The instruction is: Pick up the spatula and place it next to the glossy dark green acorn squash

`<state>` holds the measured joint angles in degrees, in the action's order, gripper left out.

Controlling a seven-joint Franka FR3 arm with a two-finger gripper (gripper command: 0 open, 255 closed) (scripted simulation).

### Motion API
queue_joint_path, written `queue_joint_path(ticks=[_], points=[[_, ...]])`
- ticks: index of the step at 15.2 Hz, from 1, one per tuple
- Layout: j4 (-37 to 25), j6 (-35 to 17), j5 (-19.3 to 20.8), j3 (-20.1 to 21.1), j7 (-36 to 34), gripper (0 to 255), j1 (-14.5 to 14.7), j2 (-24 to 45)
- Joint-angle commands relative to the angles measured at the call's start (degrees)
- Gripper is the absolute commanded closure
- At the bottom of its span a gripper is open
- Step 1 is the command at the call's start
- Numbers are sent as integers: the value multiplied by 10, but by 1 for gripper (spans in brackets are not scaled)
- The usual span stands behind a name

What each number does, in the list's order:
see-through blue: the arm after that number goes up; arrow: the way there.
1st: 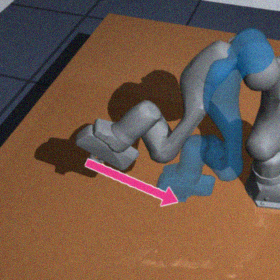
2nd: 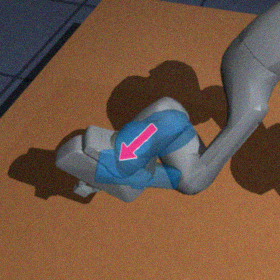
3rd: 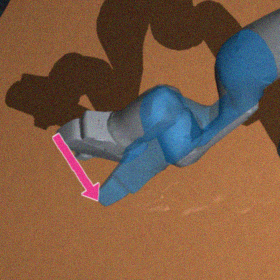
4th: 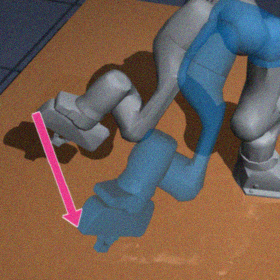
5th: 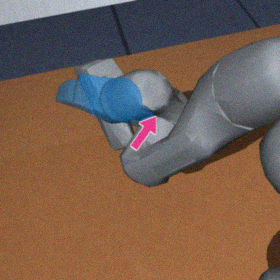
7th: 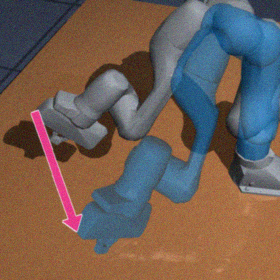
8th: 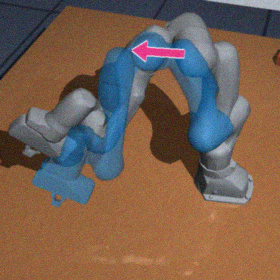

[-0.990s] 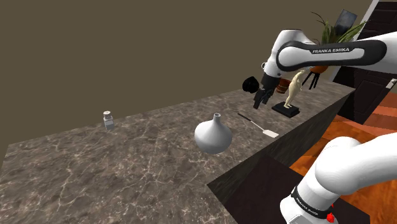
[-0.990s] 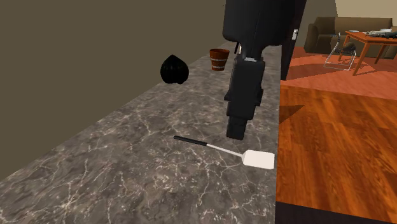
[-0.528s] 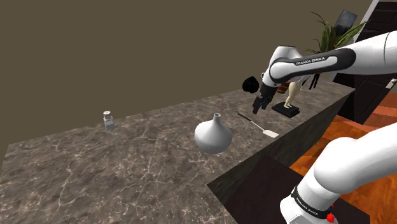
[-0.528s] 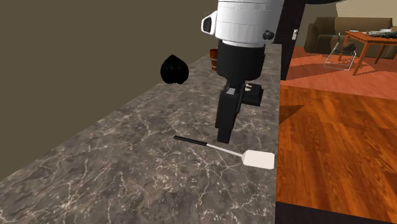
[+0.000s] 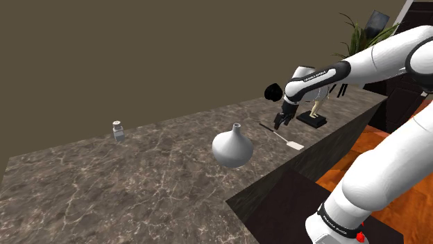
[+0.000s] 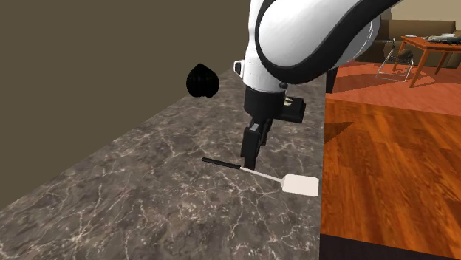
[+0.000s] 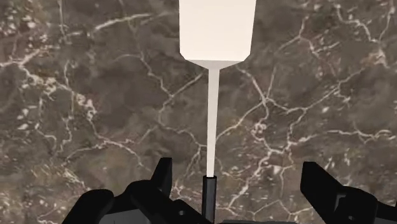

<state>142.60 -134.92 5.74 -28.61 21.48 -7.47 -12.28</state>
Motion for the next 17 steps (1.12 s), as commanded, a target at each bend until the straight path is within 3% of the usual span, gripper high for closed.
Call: queue_joint_path(ticks=[1, 8, 16, 17], points=[[-5, -23, -13, -14, 18, 0, -1, 28], [10, -87, -52, -22, 47, 0, 8, 83], [10, -87, -52, -22, 47, 0, 8, 83], [10, -87, -52, -22, 47, 255, 8, 83]])
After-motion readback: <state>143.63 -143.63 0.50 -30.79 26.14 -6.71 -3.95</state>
